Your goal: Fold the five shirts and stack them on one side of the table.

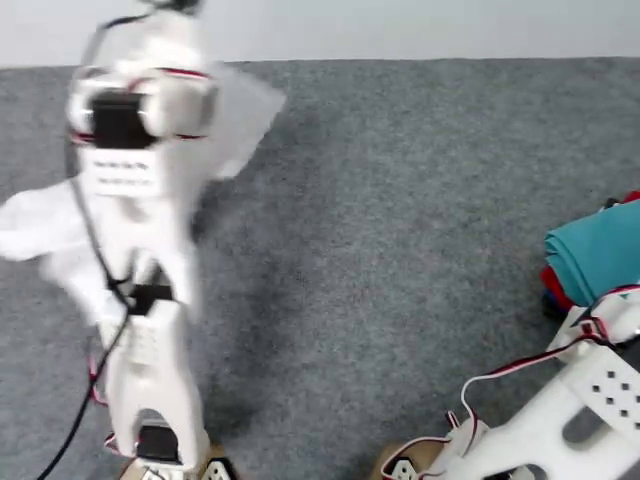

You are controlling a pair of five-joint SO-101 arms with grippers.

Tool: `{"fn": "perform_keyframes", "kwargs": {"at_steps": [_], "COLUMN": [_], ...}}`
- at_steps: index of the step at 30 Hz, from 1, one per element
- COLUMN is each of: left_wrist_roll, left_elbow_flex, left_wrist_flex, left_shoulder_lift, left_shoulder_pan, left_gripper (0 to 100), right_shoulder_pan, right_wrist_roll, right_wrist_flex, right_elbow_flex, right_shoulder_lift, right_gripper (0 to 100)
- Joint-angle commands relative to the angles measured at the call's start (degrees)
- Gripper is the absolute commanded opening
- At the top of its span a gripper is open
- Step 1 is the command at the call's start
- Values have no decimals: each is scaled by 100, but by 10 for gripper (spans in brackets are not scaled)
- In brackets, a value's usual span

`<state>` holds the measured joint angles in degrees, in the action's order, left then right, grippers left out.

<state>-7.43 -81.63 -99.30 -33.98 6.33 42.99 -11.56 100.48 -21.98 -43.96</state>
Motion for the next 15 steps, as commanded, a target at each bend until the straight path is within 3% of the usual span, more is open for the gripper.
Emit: {"fn": "perform_keyframes", "kwargs": {"at_steps": [1,5,9,15], "left_wrist_roll": [114,105,105,-26], "left_elbow_flex": [-207,-189,-145,1200], "left_wrist_flex": [316,404,-167,-141], "left_shoulder_lift": [844,1486,1925,2541], "left_shoulder_pan": [1134,1952,2101,765], "left_gripper": [2,2,2,2], "right_shoulder_pan": [-57,-57,-57,-321], "right_wrist_roll": [-70,-70,-70,-70], "right_wrist_flex": [189,189,171,145], "right_elbow_flex": [-141,-536,-738,-730], "right_shoulder_lift": [-145,-154,-154,-154], "right_gripper": [13,14,14,14]}}
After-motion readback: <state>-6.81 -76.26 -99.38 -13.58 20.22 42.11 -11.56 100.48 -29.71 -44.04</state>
